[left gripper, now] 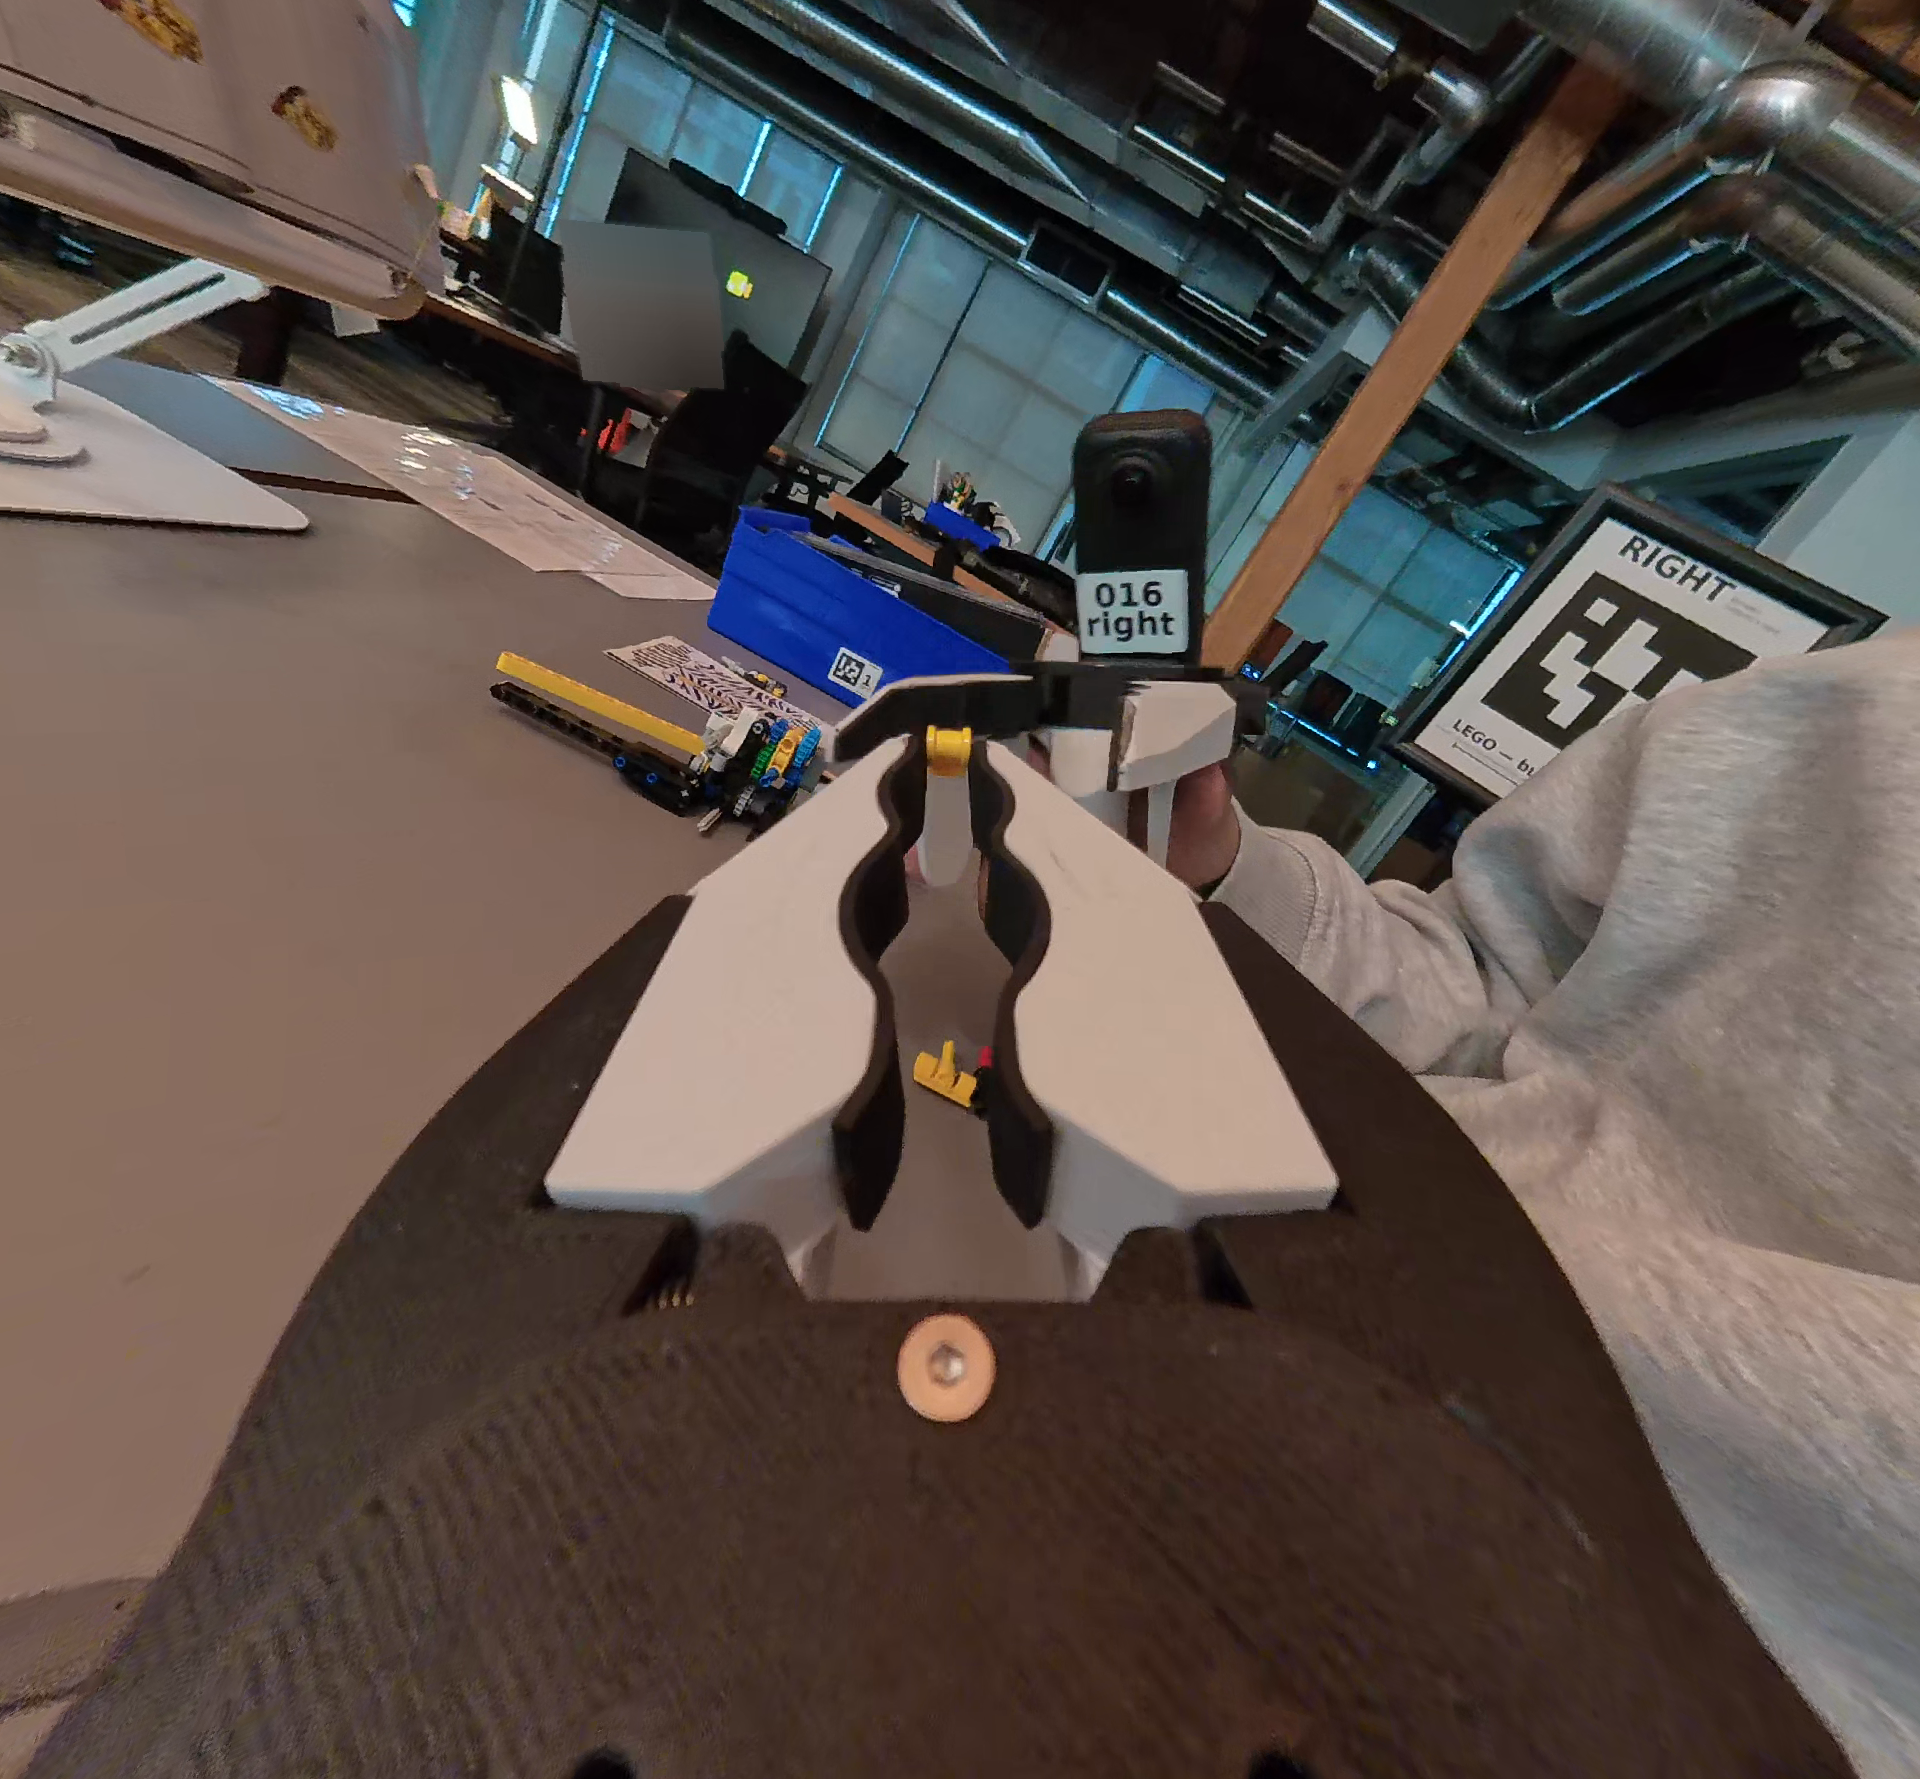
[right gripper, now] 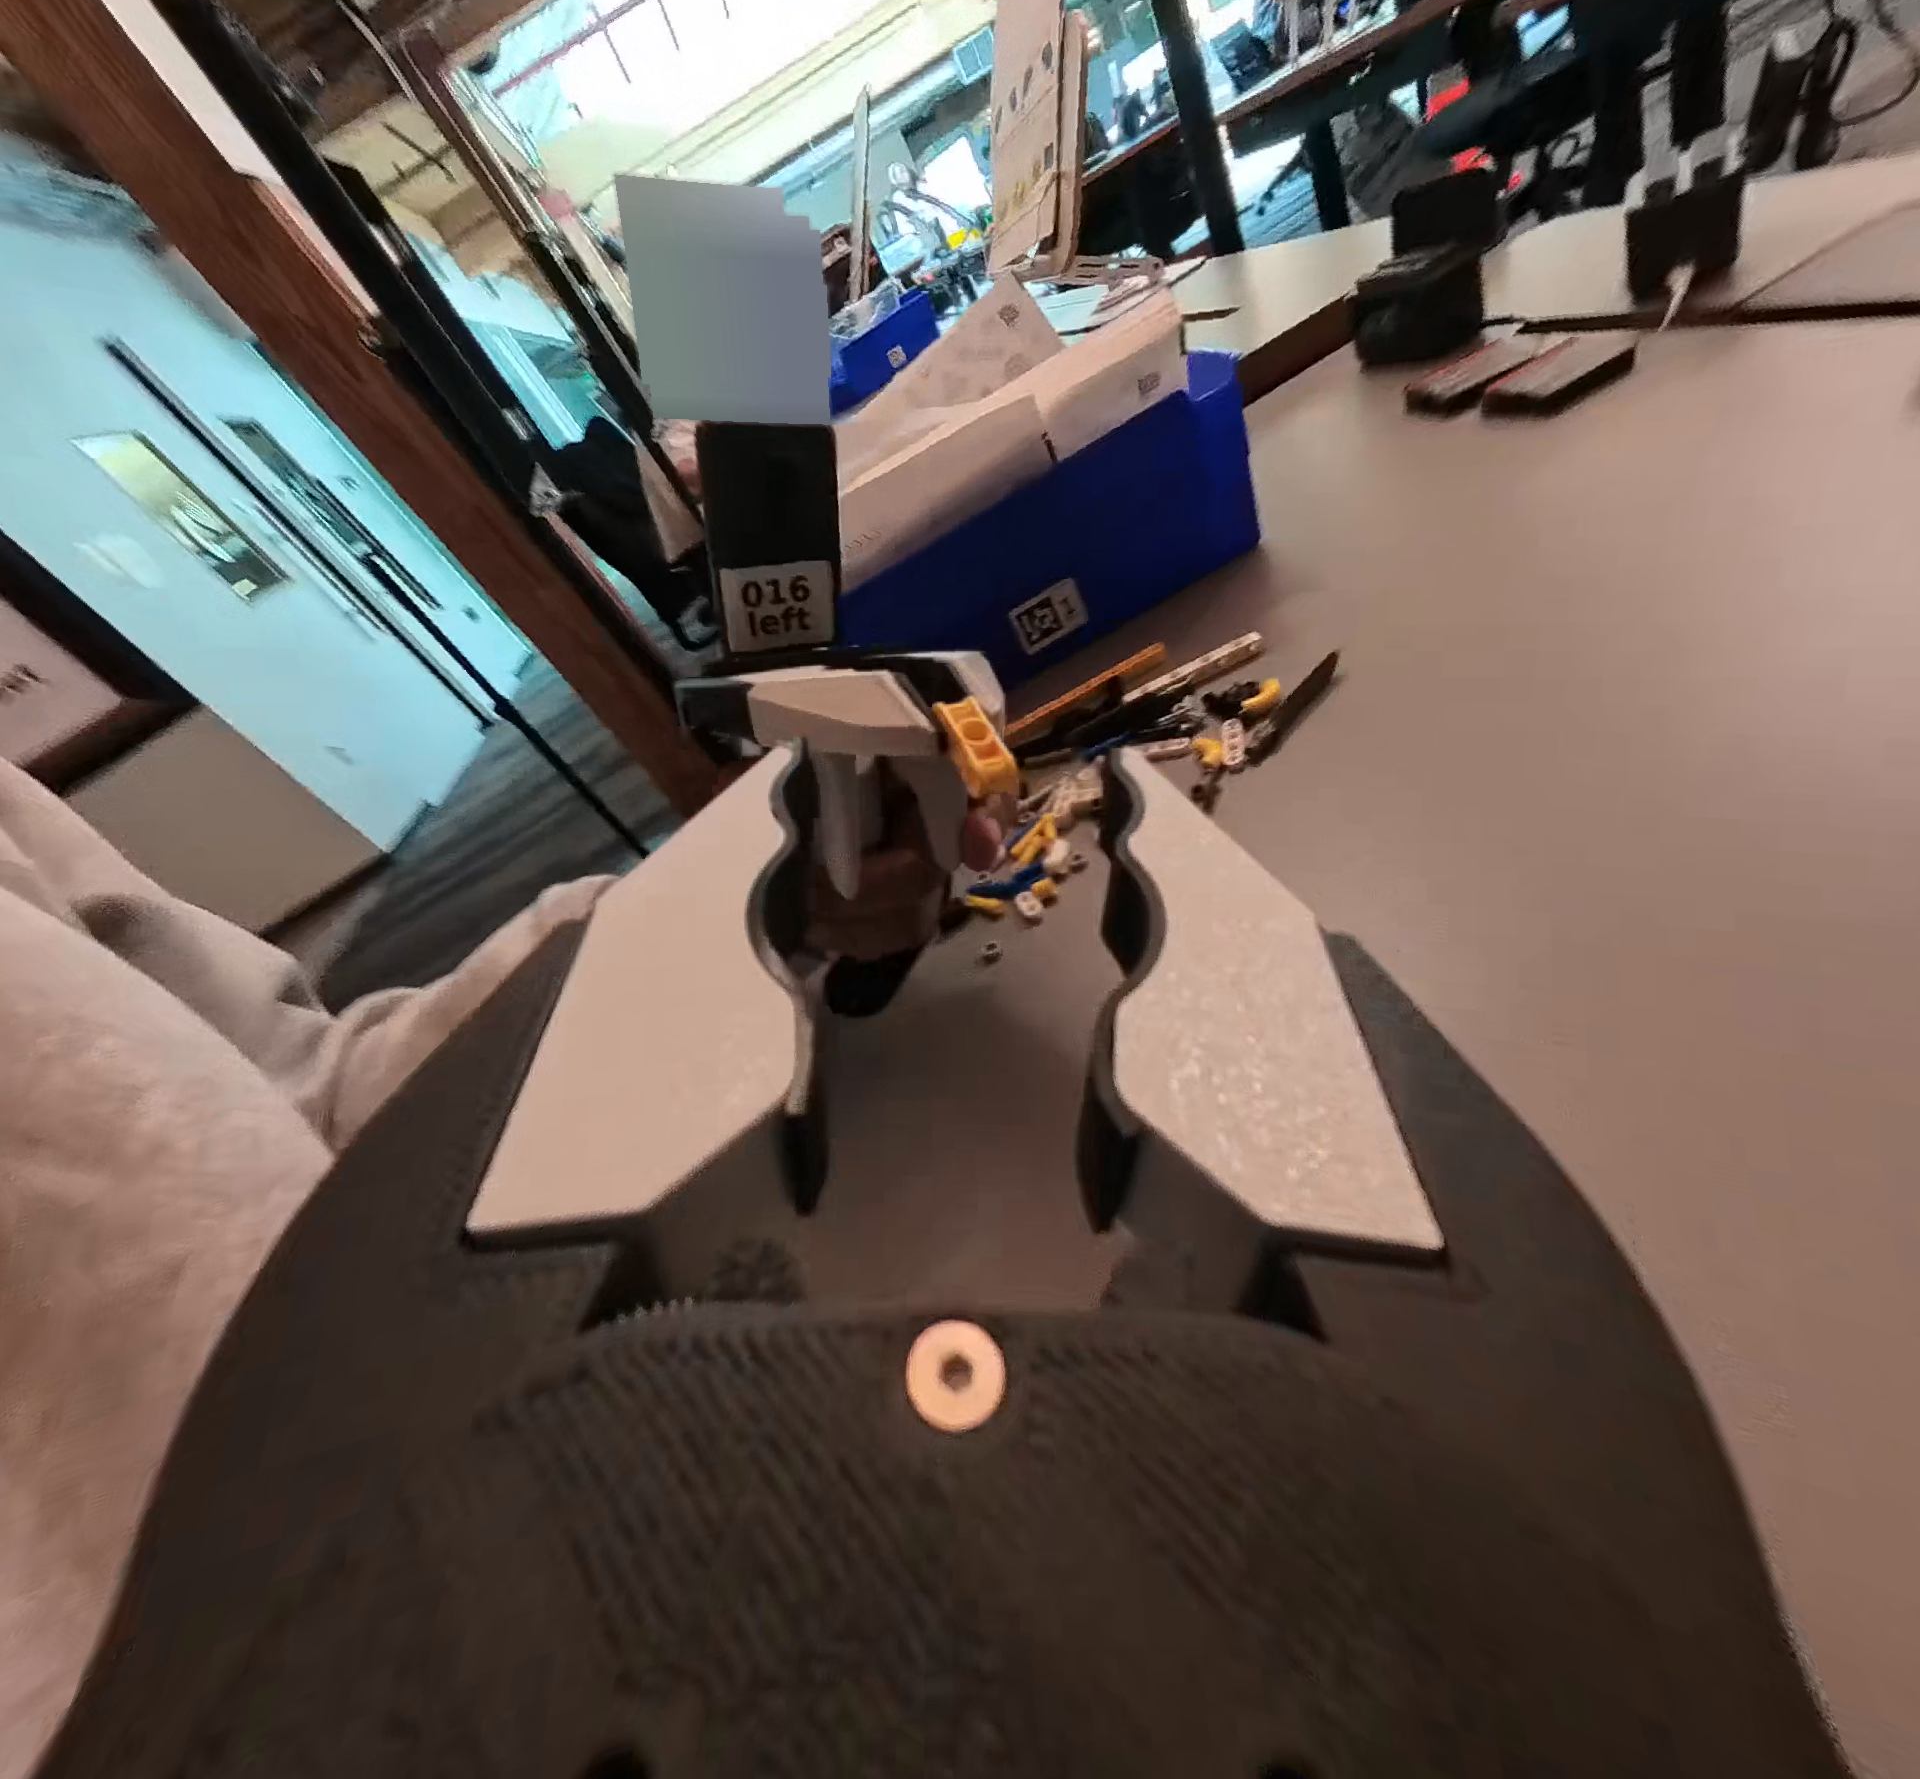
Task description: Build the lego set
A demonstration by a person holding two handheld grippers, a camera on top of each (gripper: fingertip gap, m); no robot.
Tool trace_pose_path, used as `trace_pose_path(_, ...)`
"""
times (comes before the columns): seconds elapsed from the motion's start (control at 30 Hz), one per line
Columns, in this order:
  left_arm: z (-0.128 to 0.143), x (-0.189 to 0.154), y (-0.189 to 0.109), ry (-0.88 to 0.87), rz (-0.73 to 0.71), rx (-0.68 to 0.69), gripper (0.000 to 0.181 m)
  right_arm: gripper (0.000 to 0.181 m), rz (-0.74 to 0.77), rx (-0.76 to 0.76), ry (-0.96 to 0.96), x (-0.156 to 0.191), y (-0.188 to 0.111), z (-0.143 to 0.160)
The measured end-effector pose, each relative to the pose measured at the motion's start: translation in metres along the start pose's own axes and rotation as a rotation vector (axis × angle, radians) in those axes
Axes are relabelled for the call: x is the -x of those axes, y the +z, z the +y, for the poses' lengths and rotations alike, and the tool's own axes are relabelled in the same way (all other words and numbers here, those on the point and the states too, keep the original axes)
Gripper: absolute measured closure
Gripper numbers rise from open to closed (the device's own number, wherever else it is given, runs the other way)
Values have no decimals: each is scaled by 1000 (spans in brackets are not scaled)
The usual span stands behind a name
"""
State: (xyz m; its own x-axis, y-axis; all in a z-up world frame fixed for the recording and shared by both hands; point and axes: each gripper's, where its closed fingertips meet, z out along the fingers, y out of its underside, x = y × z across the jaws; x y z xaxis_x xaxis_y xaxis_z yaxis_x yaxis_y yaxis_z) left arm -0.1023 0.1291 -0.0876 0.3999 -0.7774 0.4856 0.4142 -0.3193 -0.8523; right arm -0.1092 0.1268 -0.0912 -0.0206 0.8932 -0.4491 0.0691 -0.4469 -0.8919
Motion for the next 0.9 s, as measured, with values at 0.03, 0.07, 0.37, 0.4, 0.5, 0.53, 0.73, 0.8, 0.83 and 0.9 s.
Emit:
trace_pose_path(0.03,1,0,1,3,-3,3,177,128,-11,-7,36,0,-1,0)
trace_pose_path(0.07,2,1,1,13,-12,15,177,128,-16,-13,64,-1,-2,0)
trace_pose_path(0.37,6,-1,2,30,-10,32,177,110,-31,54,102,3,-5,16)
trace_pose_path(0.4,5,-1,2,28,-5,29,177,111,-31,47,102,3,-6,15)
trace_pose_path(0.5,3,-3,0,26,10,16,177,119,-39,17,102,5,-9,7)
trace_pose_path(0.53,2,-6,0,27,28,7,177,121,-44,4,100,6,-10,5)
trace_pose_path(0.73,-7,-23,-5,21,133,-48,177,133,-102,-43,127,20,-11,-8)
trace_pose_path(0.8,-7,-27,-4,19,156,-45,177,139,-117,-45,124,25,-10,-9)
trace_pose_path(0.83,-7,-29,-4,17,169,-45,177,142,-116,-46,120,26,-9,-10)
trace_pose_path(0.9,-7,-31,-4,15,177,-51,177,147,-111,-43,117,26,-9,-10)
